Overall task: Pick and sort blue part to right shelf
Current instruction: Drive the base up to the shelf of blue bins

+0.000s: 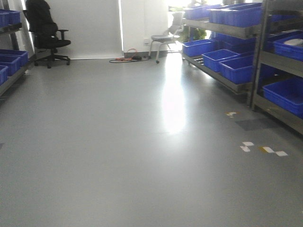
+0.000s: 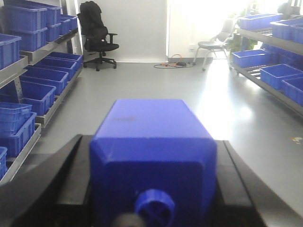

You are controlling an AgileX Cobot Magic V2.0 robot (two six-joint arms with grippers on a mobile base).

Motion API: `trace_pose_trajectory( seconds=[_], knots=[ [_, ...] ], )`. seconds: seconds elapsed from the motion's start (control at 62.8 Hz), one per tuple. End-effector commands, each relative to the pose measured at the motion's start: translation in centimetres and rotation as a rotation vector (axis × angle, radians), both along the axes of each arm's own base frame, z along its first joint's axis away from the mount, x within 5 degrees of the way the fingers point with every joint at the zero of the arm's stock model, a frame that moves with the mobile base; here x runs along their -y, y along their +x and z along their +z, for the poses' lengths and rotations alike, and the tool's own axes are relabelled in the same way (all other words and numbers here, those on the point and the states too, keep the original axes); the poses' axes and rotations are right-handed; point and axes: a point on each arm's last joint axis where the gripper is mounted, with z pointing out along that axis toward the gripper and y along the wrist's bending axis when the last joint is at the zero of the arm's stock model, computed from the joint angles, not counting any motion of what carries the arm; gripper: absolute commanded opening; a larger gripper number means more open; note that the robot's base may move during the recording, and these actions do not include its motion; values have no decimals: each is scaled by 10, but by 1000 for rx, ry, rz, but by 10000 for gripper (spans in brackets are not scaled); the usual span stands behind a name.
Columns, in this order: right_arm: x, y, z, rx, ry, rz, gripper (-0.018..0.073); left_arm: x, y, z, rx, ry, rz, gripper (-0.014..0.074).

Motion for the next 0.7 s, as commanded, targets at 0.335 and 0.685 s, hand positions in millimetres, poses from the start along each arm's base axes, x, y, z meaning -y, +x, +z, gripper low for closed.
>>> trace_pose_trajectory(
  seconds=[0.335,0.685],
  knots=[
    [0,0,18,119,0,-4,431,2,-1,17,107,18,-21,335],
    [0,0,18,119,0,-4,431,2,-1,17,107,18,-21,335]
  ],
)
